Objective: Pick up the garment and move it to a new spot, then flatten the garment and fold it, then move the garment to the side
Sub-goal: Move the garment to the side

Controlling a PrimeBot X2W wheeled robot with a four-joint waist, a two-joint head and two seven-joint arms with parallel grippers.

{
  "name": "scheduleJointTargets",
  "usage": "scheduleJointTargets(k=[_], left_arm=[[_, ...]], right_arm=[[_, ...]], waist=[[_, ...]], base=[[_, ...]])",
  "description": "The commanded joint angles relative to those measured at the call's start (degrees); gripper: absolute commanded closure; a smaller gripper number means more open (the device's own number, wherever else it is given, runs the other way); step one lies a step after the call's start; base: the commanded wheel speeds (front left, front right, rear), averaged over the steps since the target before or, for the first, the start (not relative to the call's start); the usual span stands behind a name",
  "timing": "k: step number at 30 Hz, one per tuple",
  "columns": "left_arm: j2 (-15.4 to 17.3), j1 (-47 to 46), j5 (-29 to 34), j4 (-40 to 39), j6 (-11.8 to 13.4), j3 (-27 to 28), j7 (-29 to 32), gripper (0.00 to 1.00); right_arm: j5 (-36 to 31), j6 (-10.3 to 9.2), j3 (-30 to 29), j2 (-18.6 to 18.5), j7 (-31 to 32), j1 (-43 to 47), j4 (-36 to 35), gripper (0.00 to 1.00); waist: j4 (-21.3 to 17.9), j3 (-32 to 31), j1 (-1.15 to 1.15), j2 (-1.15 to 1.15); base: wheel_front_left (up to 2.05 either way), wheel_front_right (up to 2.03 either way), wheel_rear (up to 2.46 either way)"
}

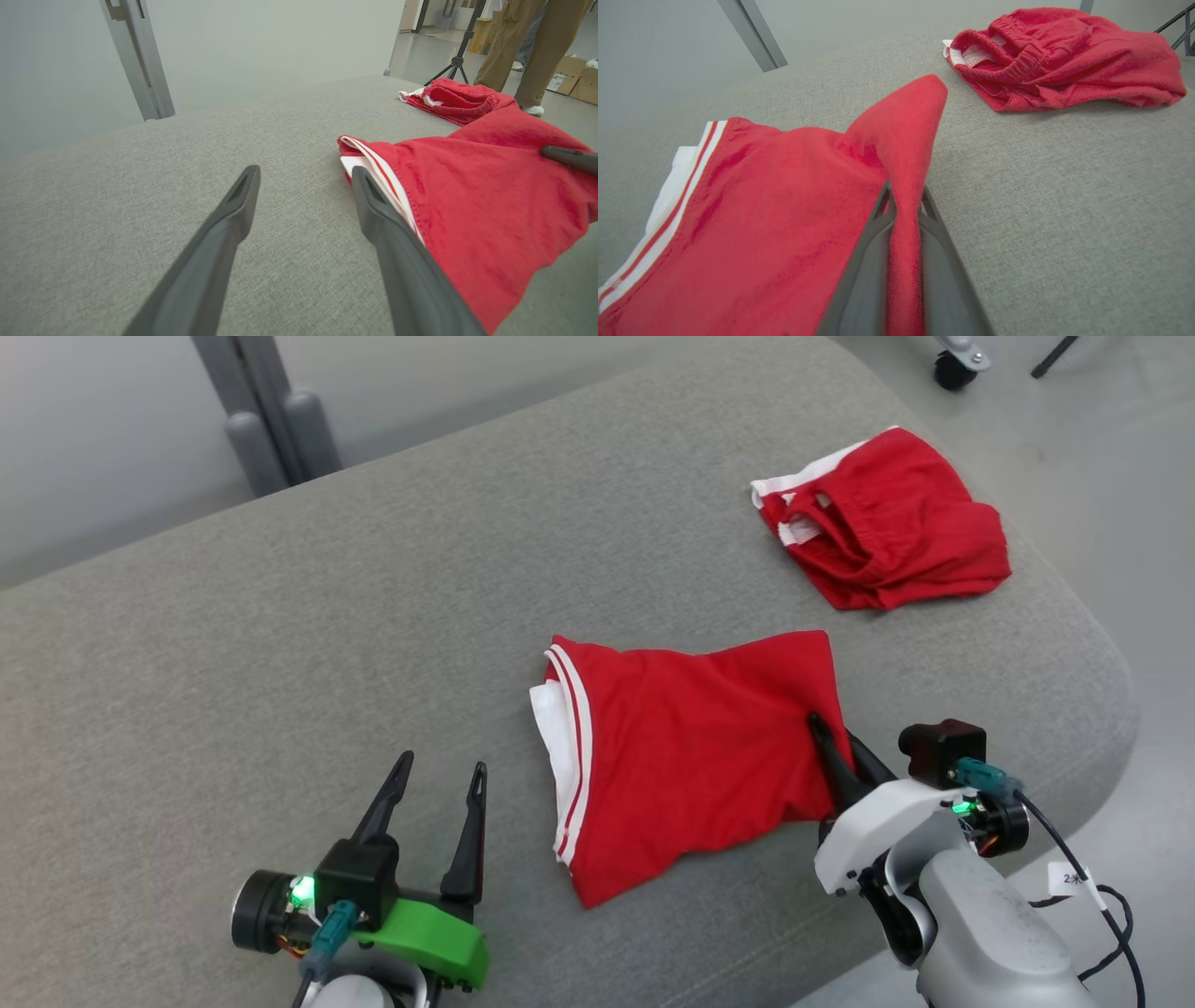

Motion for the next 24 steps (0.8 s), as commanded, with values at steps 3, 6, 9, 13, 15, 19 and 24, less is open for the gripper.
scheduleJointTargets(k=[3,6,9,13,15,19,24], left_arm=[[0.3,-0.3,0.4,-0.3,-0.2,0.1,0.0,0.00],[0.3,-0.7,0.6,-0.3,-0.4,0.1,0.0,0.00],[0.4,-1.0,0.9,-0.3,-0.6,0.0,0.0,0.00],[0.4,-1.4,1.1,-0.1,-0.8,-0.1,0.0,0.00],[0.4,-1.8,1.3,0.0,-0.9,0.1,0.0,0.00],[0.5,-3.0,2.7,-0.5,-1.3,1.2,0.0,0.00],[1.3,-4.7,3.6,-0.7,-1.9,1.9,0.0,0.00]], right_arm=[[0.1,-0.11,0.1,-0.2,-0.1,0.5,-0.9,1.00],[0.0,-0.11,-0.1,-0.2,-0.1,0.3,-1.3,1.00],[-0.4,-0.11,-0.6,-0.2,-0.1,0.1,-1.5,1.00],[-1.3,-0.11,-1.0,-0.2,-0.1,-1.0,-1.7,1.00],[-2.2,-0.11,-1.3,-0.1,-0.1,-2.9,-1.4,1.00],[-5.2,-0.11,-1.9,-0.1,-0.1,-9.2,0.3,1.00],[-9.6,-0.11,-5.4,-0.6,-0.1,-17.1,3.1,1.00]], waist=[[-5.4,0.9,0.00,0.00],[-6.2,1.5,0.00,0.00],[-6.5,1.9,0.00,0.00],[-6.1,2.8,0.00,0.00],[-5.1,3.6,0.00,0.00],[-2.7,6.7,0.00,0.00],[0.0,10.4,0.00,0.00]], base=[[0.00,0.00,0.00],[0.00,0.00,0.00],[0.00,0.00,0.00],[0.00,0.00,0.00],[0.00,0.00,0.00],[0.00,0.00,0.00],[0.00,0.00,0.00]])
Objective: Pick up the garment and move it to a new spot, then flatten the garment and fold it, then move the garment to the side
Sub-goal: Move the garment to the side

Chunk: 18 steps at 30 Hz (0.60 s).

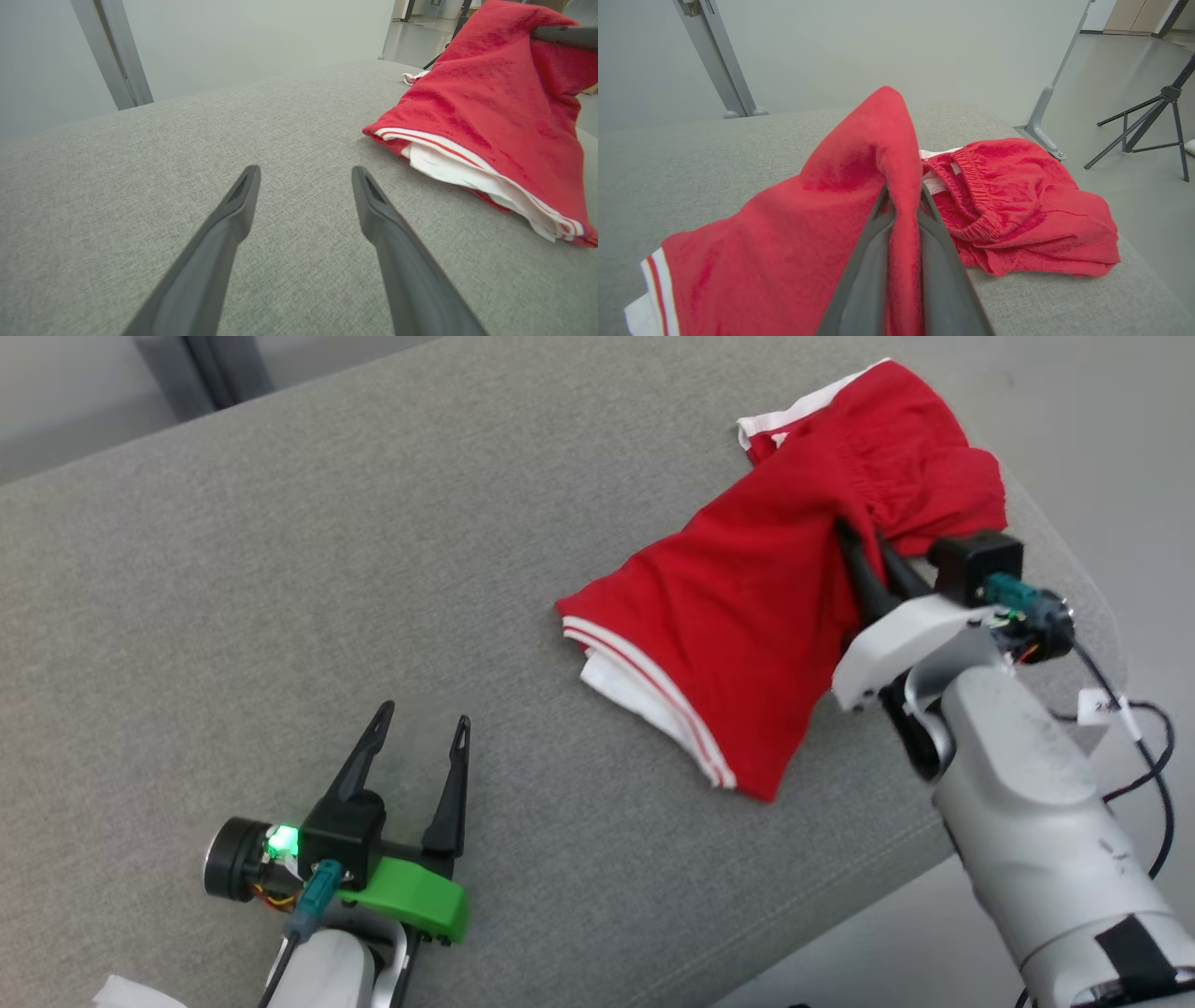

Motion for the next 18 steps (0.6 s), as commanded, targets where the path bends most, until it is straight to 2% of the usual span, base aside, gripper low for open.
scheduleJointTargets(k=[1,5,11,18], left_arm=[[0.7,-1.5,0.3,-0.2,-0.3,0.1,0.0,0.00],[1.3,-2.9,0.7,-0.4,-0.5,0.2,0.0,0.00],[2.1,-4.8,1.0,-0.6,-0.8,0.0,0.0,0.00],[2.9,-6.9,1.3,-0.8,-0.9,-0.5,0.0,0.00]], right_arm=[[-1.3,-0.11,-2.0,-1.0,-0.1,-2.3,1.0,1.00],[-6.2,-0.11,-8.4,-3.4,-0.1,-8.1,4.5,1.00],[-15.0,-0.11,-20.4,-9.0,-0.1,-13.7,8.7,1.00],[-24.8,-0.11,-35.1,-12.2,-0.1,-16.3,8.8,1.00]], waist=[[3.3,3.7,0.00,0.00],[5.3,6.3,0.00,0.00],[7.3,9.3,0.00,0.00],[8.5,12.1,0.00,0.00]], base=[[0.00,0.00,0.00],[0.00,0.00,0.00],[0.00,0.00,0.00],[0.00,0.00,0.00]])
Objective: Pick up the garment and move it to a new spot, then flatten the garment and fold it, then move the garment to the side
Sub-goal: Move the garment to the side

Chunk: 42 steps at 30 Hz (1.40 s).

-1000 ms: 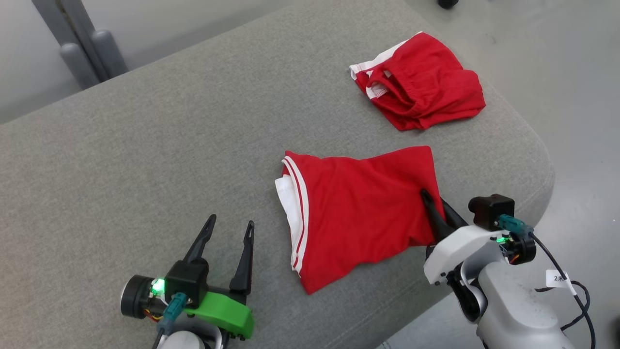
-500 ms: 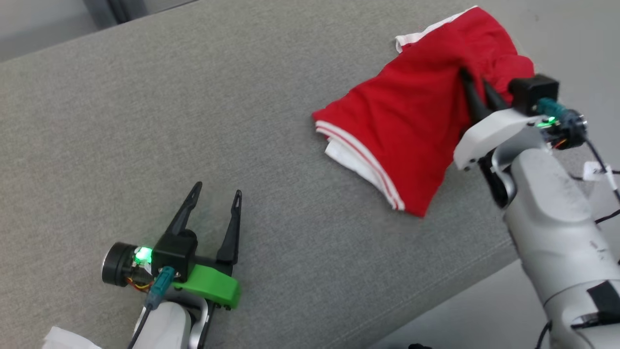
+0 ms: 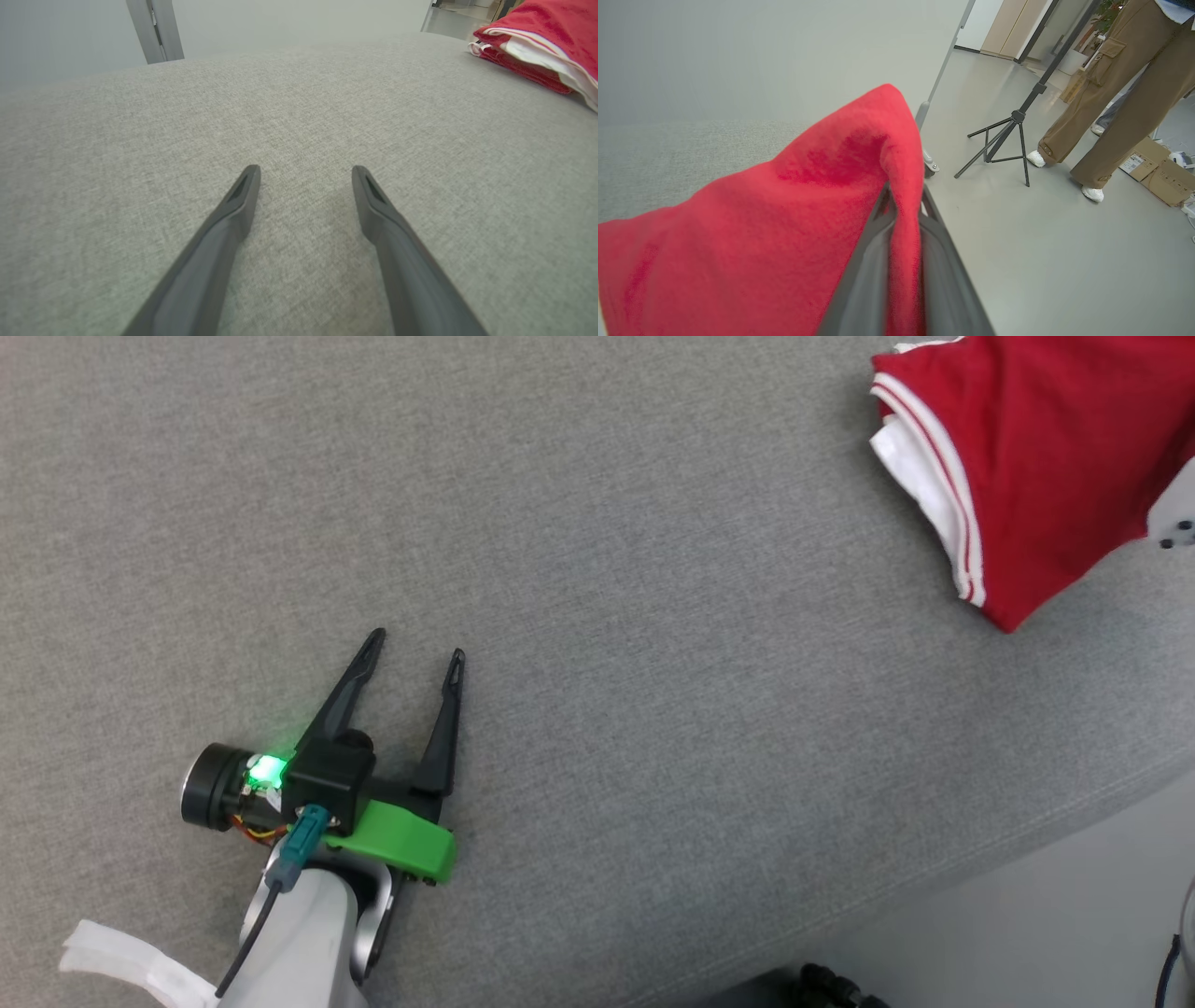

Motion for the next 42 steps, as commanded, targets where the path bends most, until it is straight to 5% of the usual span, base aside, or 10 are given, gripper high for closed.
scheduleJointTargets(k=[1,2,3,4,11,17,18,19,30,42], left_arm=[[0.6,-1.1,0.4,0.1,-0.2,-0.1,0.0,0.00],[0.7,-1.5,0.4,0.1,-0.2,-0.1,0.0,0.00],[0.8,-1.7,0.4,0.1,-0.2,0.0,0.0,0.00],[0.9,-2.0,0.3,0.1,-0.2,0.0,0.1,0.00],[1.1,-2.2,0.2,0.2,-0.2,0.5,0.1,0.00],[0.1,-1.5,0.1,-0.2,0.2,1.9,0.0,0.00],[-0.7,-0.4,-0.4,-0.2,1.1,3.9,0.0,0.00],[-0.9,-0.2,-0.5,-0.1,1.3,4.3,0.0,0.00],[-2.4,3.6,-2.1,0.1,3.3,8.2,0.0,0.00],[-2.8,9.6,-2.6,0.7,4.9,11.2,0.0,0.00]], right_arm=[[-1.7,-0.11,-2.3,-0.8,-0.1,-0.7,-0.7,1.00],[-3.6,-0.11,-4.2,-0.6,-0.1,-0.6,-1.0,0.61],[-4.7,-0.11,-5.5,-0.2,-0.1,-0.6,-1.7,0.04],[-6.1,-0.11,-7.6,0.3,-0.1,-0.7,-2.9,0.00],[-10.1,-0.11,-10.1,5.6,-0.1,0.1,-10.3,0.00],[-2.8,-0.11,-0.8,9.6,-0.1,3.5,-19.1,0.00],[5.1,-0.11,9.9,10.8,-0.1,8.8,-24.5,0.00],[6.2,-0.11,11.9,10.9,-0.1,10.2,-25.3,0.00],[16.8,-0.11,22.4,11.5,-0.1,24.8,-28.8,0.00],[19.9,-0.11,27.7,11.4,-0.1,36.5,-28.6,0.00]], waist=[[1.4,1.8,0.00,0.00],[1.5,2.0,0.00,0.00],[1.6,2.2,0.00,0.00],[1.6,2.3,0.00,0.00],[1.7,1.6,0.00,0.00],[2.2,-0.7,0.00,0.00],[3.6,-4.1,0.00,0.00],[4.0,-4.9,0.00,0.00],[9.0,-12.5,0.00,0.00],[12.8,-19.5,0.00,0.00]], base=[[0.00,0.00,0.00],[0.00,0.00,0.00],[0.00,0.00,0.00],[0.00,0.00,0.00],[0.00,0.00,0.00],[0.00,0.00,0.00],[0.00,0.00,0.00],[0.00,0.00,0.00],[0.00,0.00,0.00],[0.00,0.00,0.00]])
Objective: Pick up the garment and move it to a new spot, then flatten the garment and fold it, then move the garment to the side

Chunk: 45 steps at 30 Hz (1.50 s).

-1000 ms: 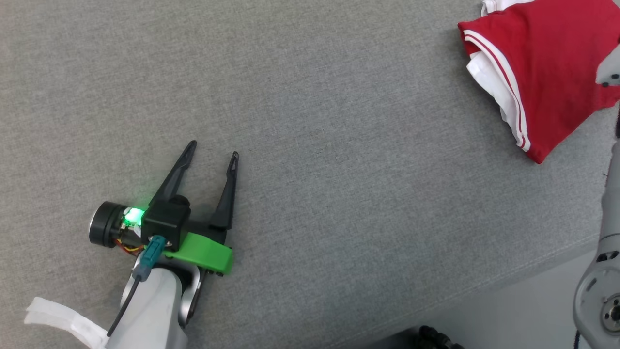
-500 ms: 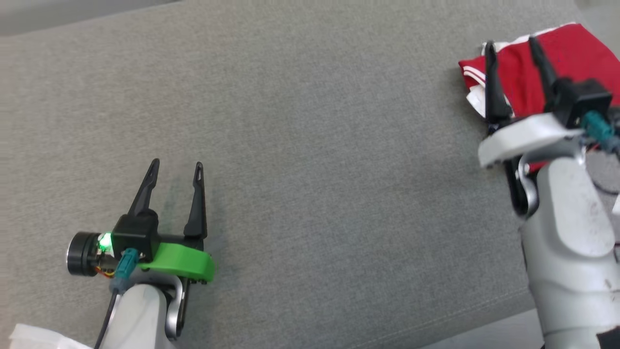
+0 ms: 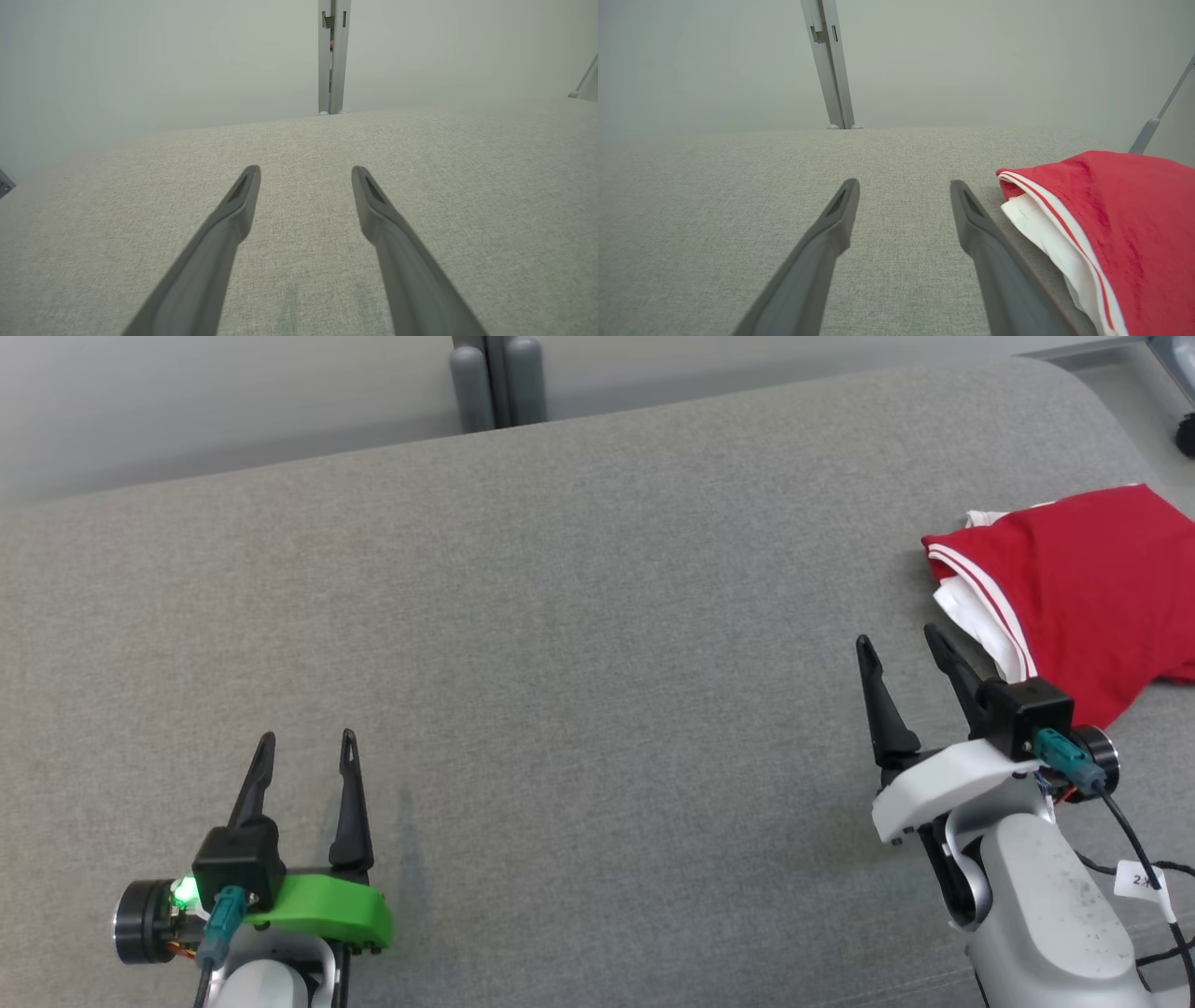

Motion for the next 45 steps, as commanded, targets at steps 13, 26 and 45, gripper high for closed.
scheduleJointTargets(k=[13,26,45], left_arm=[[0.0,6.5,-3.0,-0.2,1.2,0.3,0.1,0.00],[0.0,8.4,-4.3,-1.2,0.9,0.7,0.1,0.00],[-0.3,6.6,-19.2,0.6,-0.3,2.4,4.0,1.00]], right_arm=[[1.5,-0.11,-0.7,-0.3,-0.1,7.9,-0.6,0.00],[1.7,-0.11,0.4,-0.3,-0.1,8.9,-0.2,0.00],[16.2,-0.01,-1.2,0.2,4.2,10.5,-0.9,1.00]], waist=[[4.4,-7.6,0.00,0.00],[4.5,-8.8,0.00,0.00],[5.0,-8.9,0.00,0.00]], base=[[0.00,0.00,0.00],[0.00,0.00,0.00],[0.00,0.00,0.00]])
